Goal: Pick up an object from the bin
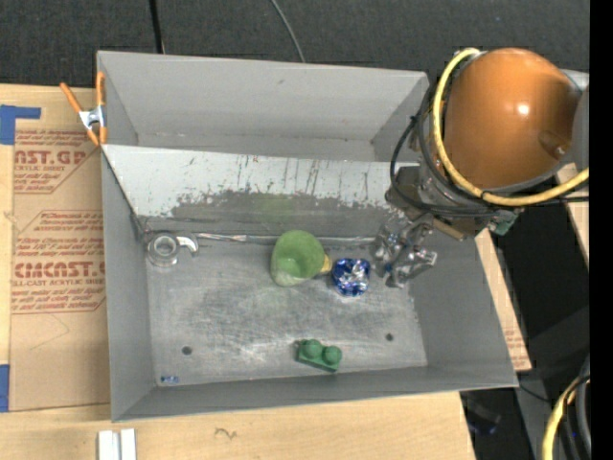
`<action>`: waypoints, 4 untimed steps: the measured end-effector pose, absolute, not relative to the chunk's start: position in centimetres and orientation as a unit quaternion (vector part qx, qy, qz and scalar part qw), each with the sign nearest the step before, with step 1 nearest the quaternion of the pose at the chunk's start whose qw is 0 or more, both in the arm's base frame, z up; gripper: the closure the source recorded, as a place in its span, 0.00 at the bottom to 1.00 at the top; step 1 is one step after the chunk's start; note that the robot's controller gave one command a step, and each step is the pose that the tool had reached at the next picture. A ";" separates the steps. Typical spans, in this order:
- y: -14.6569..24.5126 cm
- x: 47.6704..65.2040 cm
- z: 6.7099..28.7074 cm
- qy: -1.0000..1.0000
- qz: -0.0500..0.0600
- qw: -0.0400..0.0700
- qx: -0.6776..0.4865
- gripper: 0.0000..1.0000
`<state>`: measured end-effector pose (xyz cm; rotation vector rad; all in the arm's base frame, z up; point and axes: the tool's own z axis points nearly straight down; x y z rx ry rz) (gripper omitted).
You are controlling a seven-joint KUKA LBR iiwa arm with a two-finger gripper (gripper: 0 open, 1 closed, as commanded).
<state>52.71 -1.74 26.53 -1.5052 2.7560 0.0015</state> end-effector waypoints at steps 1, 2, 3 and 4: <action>1.7 54.0 13.1 0.870 0.003 -0.002 -0.492 1.00; 1.5 54.1 13.6 0.871 0.001 0.001 -0.491 0.00; 0.7 54.9 7.6 0.798 0.002 0.000 -0.603 0.00; 0.8 55.1 8.0 0.798 0.001 0.003 -0.603 1.00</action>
Offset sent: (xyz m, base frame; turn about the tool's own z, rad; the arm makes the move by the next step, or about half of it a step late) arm 0.0144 0.0310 -0.1288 -0.0275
